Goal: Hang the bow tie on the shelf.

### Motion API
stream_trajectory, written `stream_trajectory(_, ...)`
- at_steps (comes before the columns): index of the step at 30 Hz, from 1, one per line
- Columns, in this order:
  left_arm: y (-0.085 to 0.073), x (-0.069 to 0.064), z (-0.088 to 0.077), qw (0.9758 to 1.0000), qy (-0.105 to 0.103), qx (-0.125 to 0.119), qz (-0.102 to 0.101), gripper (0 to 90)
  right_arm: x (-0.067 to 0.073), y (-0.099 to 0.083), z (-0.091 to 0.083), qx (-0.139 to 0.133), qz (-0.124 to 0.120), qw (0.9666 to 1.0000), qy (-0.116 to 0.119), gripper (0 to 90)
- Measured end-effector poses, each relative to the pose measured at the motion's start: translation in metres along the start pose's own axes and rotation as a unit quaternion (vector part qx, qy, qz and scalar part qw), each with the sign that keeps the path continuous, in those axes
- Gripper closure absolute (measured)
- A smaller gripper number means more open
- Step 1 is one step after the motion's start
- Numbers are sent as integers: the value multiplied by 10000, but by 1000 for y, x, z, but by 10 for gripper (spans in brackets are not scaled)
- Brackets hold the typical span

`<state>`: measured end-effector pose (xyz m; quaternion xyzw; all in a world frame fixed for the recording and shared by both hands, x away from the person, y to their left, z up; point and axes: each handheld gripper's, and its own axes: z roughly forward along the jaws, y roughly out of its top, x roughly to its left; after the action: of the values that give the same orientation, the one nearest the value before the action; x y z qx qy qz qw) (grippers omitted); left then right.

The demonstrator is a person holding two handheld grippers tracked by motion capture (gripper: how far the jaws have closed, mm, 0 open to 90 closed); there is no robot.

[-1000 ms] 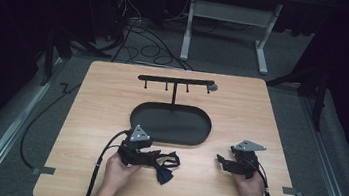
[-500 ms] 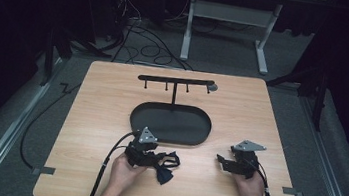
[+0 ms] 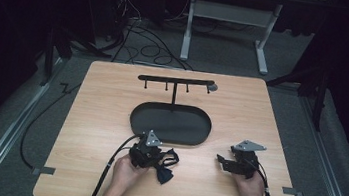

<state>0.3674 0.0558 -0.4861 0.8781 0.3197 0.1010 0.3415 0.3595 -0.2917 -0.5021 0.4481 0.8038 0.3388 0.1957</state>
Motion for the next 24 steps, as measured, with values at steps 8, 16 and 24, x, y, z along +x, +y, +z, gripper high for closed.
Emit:
stream_trajectory(8, 0, -1, -2, 10000, 35, -24, 68, 856, 0, 0, 0, 0, -3, 10000, 0, 324)
stream_trajectory(16, -1, -2, -12, 9999, -27, -136, 87, 867, 0, 0, 0, -6, -25, 10000, -2, 323)
stream_trajectory(24, -3, 0, -20, 9994, -54, -332, -21, 866, 0, 0, 0, -5, -25, 10000, -5, 323)
